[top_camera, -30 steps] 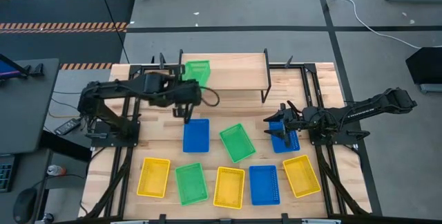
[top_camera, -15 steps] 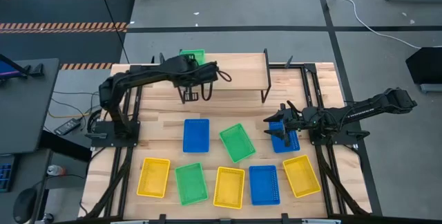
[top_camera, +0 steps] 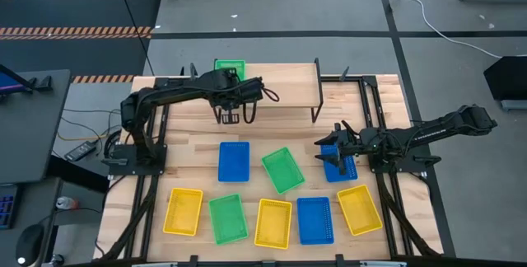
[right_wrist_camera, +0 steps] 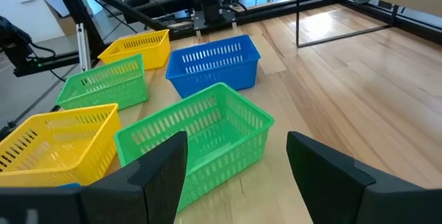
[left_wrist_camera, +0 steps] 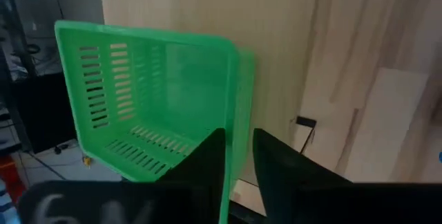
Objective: Stack baskets on shelf by color
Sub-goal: Put the top left green bin on the shelf, then put the top left blue bin on the shelf
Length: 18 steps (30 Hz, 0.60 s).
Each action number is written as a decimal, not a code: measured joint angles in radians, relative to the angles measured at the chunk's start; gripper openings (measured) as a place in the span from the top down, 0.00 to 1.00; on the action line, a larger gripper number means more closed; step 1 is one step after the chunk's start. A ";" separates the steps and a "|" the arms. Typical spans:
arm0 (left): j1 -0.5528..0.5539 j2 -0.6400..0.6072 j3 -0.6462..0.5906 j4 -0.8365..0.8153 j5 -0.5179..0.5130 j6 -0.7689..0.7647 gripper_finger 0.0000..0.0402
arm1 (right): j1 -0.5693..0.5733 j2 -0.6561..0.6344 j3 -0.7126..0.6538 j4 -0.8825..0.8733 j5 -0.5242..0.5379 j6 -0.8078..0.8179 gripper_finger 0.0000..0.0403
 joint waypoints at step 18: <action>-0.269 -0.135 -0.002 -0.069 0.295 -0.298 0.71 | 0.000 0.000 0.000 -0.004 0.003 0.000 0.37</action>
